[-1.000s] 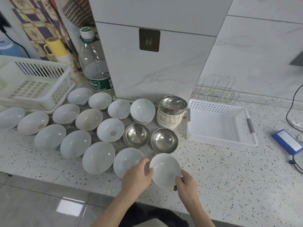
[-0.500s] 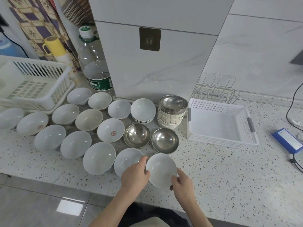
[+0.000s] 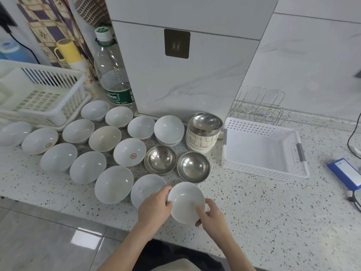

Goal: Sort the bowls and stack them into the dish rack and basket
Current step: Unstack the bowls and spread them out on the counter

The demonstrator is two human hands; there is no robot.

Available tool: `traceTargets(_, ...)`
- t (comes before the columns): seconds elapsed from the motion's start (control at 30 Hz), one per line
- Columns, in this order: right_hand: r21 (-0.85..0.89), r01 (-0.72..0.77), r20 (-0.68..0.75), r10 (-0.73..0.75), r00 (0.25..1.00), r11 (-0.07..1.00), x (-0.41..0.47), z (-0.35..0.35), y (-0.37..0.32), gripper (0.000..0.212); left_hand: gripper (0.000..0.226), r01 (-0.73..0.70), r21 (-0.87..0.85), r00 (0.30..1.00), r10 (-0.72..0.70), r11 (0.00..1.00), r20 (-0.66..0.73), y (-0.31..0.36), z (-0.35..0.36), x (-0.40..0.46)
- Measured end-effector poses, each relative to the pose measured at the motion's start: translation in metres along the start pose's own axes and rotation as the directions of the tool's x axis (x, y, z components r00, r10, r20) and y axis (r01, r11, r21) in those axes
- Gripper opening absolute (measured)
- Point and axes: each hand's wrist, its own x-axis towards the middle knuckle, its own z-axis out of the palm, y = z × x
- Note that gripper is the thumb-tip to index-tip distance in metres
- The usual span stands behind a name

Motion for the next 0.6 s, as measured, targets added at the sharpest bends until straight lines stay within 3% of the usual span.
traceTargets(0.1,-0.112,-0.001,-0.012,-0.001,1.000,0.994,0.003,-0.013,-0.008,0.040,0.041,0.039,-0.103,0.999,-0.040,0.994,-0.012,-0.001,-0.001,0.003)
traceTargets(0.17,-0.164,-0.009,-0.094,-0.006,0.996,0.986,0.004,-0.023,-0.014,0.040,0.039,0.060,-0.184,0.998,-0.066,0.981,-0.023,-0.001,-0.005,0.009)
traceTargets(0.27,-0.164,0.024,-0.224,-0.061,0.973,0.986,0.009,-0.034,-0.028,0.037,0.036,0.096,-0.299,0.995,-0.103,0.949,-0.010,-0.003,-0.020,0.027)
traceTargets(0.4,-0.115,0.079,-0.286,-0.109,0.952,0.990,0.023,-0.035,-0.056,0.027,0.034,0.100,-0.401,0.993,-0.118,0.911,-0.019,-0.009,-0.052,0.067)
traceTargets(0.6,-0.060,0.116,-0.330,-0.129,0.935,0.991,0.047,-0.011,-0.095,0.027,0.064,0.136,-0.401,0.990,-0.116,0.906,0.075,-0.013,-0.095,0.134)
